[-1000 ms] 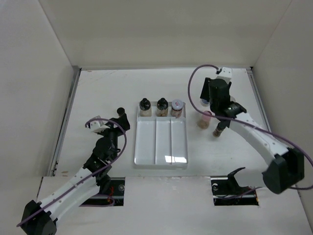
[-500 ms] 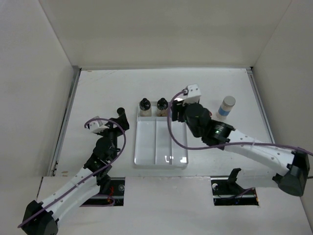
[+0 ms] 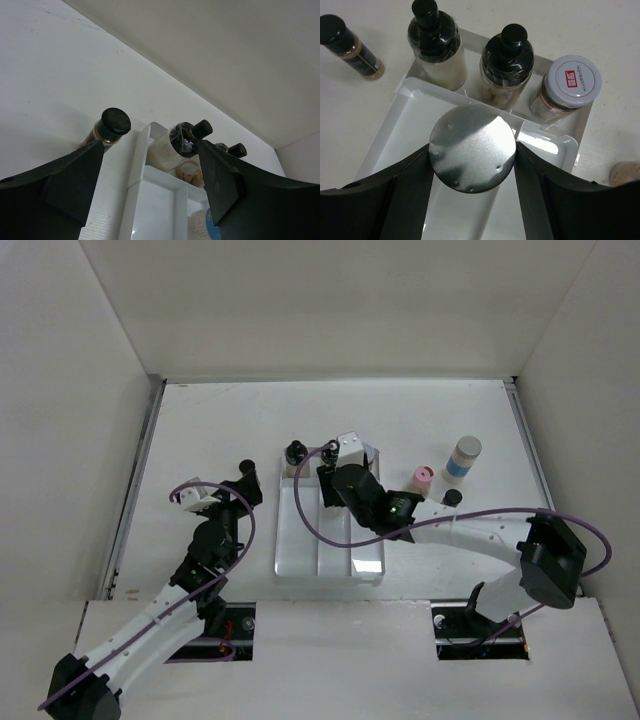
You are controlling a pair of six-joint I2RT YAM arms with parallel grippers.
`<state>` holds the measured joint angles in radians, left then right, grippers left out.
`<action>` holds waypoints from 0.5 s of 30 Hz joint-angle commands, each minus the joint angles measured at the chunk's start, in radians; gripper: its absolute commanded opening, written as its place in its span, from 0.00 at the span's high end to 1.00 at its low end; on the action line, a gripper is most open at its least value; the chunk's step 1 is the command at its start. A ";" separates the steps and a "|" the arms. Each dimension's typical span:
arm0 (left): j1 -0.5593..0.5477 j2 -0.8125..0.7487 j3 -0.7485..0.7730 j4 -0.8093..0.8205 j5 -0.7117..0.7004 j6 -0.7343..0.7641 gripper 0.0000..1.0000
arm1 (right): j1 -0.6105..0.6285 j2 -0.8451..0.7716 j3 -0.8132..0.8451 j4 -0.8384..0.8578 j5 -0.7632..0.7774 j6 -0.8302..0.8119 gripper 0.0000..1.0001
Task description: Organize the condiment bottles
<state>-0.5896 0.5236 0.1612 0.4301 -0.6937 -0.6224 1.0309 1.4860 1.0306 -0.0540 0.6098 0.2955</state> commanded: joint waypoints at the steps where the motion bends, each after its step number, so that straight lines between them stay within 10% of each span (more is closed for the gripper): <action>1: 0.010 -0.013 -0.009 0.039 0.017 -0.010 0.25 | -0.035 -0.009 0.028 0.171 0.031 0.019 0.54; 15: 0.008 -0.005 -0.003 0.038 0.034 -0.011 0.25 | -0.075 0.057 -0.047 0.243 0.013 0.065 0.43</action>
<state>-0.5831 0.5247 0.1612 0.4301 -0.6762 -0.6258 0.9504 1.5463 0.9749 0.0967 0.6140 0.3325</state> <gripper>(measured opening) 0.753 0.669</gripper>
